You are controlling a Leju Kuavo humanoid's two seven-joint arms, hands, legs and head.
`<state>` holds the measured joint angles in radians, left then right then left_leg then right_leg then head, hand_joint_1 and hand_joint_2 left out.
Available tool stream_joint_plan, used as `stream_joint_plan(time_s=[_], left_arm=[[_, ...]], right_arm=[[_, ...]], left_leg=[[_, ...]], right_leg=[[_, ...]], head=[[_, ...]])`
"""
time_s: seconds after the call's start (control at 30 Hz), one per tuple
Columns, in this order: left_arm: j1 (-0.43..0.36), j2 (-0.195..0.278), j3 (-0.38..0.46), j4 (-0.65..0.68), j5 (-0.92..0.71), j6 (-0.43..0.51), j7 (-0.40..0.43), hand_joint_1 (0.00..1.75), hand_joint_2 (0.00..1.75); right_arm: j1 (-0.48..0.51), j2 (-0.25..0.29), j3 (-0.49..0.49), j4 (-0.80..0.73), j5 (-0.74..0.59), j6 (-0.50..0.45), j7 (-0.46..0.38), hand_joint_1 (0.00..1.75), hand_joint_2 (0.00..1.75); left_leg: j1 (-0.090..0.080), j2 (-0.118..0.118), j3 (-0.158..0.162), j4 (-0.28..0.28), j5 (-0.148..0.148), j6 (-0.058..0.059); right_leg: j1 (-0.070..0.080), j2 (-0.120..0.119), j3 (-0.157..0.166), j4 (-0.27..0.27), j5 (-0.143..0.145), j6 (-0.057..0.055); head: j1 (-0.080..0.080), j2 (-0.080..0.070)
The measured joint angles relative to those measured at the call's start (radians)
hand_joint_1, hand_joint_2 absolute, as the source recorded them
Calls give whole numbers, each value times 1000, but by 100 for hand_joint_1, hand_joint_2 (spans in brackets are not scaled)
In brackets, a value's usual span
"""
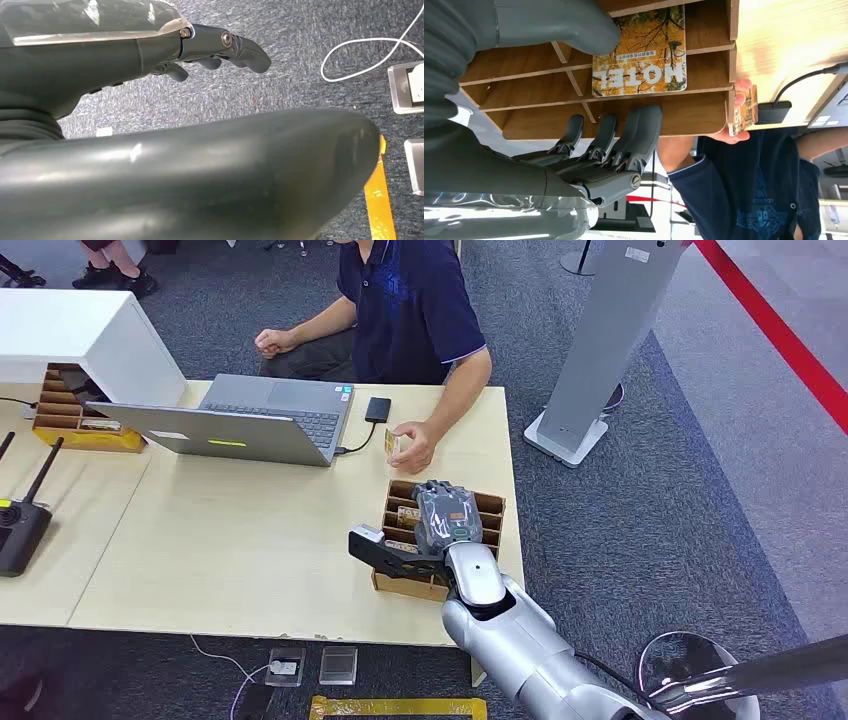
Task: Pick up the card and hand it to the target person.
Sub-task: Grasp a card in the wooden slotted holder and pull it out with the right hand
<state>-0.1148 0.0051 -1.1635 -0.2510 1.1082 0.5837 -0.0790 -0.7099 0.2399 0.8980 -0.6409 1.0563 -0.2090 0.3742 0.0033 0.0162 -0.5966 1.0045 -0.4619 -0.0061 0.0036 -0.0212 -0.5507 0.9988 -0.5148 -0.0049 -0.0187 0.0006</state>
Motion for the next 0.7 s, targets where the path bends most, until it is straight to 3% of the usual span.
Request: stream_joint_plan(time_s=[0.7], left_arm=[[0, 1, 0, 0, 0, 0, -2, 0, 0]], right_arm=[[1, 4, 0, 0, -10, -16, -18, 104, 175]], left_leg=[[0, 0, 0, 0, 0, 0]], right_leg=[[0, 0, 0, 0, 0, 0]], head=[[0, 0]])
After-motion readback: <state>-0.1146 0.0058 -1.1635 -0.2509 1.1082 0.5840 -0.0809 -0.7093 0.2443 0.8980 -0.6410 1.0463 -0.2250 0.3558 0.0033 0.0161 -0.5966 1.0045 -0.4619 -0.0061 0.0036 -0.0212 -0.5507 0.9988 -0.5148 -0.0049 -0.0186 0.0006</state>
